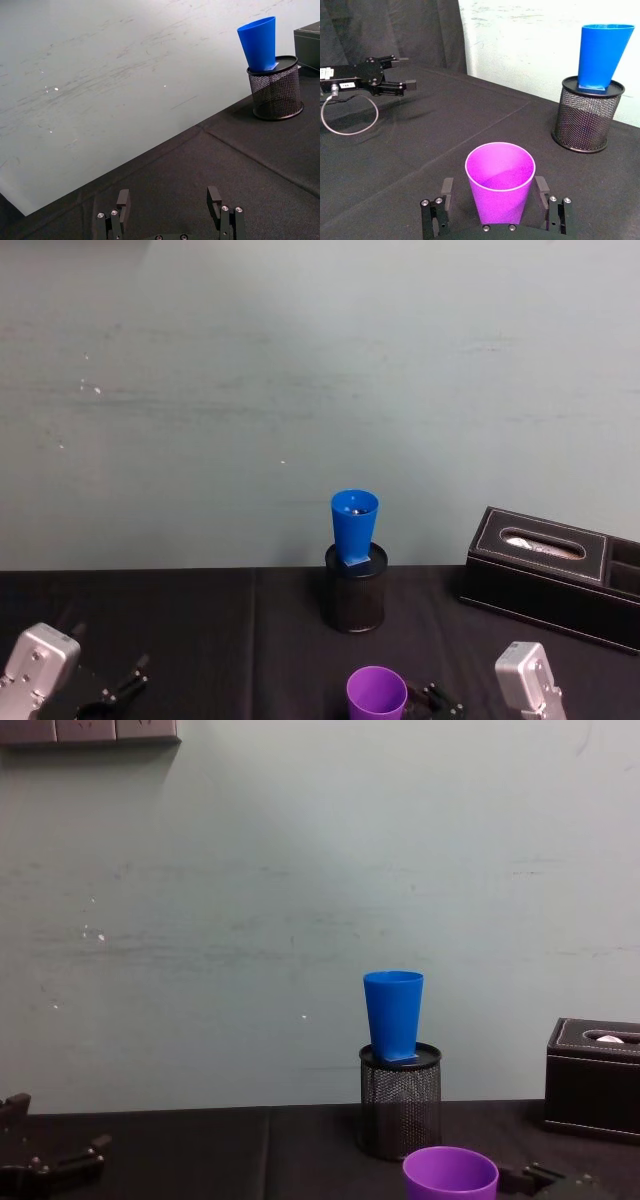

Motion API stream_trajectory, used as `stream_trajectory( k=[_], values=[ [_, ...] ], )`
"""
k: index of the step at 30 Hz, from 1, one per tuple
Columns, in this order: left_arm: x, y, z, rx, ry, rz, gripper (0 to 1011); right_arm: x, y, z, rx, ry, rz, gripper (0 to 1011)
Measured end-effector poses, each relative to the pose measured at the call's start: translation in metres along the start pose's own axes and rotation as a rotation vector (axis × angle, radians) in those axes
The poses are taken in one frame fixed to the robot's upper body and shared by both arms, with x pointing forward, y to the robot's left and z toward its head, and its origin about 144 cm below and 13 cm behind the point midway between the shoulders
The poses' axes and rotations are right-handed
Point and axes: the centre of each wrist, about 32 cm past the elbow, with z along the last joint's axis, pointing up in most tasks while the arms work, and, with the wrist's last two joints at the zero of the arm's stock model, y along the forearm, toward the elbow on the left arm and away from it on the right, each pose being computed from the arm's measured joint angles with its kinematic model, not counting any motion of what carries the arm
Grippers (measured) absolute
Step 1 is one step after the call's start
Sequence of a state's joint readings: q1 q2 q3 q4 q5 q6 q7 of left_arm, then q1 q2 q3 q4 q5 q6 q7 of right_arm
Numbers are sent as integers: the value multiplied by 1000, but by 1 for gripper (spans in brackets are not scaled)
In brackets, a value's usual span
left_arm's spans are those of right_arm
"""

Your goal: Pick up one cup with a gripper and tap it against the other cup.

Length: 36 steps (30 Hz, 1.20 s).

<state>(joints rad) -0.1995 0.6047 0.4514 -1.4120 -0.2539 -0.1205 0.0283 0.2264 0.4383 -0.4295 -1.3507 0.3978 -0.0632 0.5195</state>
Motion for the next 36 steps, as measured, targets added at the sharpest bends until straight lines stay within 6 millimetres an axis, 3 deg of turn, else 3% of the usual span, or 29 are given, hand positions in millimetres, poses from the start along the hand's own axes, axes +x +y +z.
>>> stream_trajectory(
  k=[10,20,27,36],
  values=[
    [0,0,0,0,0,0,1005,0,16,-1,13,-13,4,1002],
    [0,0,0,0,0,0,1004,0,14,-1,12,-12,3,995],
    [0,0,0,0,0,0,1005,0,14,-1,13,-12,4,820],
    [0,0,0,0,0,0,1005,0,13,-1,14,-10,3,755]
  ],
)
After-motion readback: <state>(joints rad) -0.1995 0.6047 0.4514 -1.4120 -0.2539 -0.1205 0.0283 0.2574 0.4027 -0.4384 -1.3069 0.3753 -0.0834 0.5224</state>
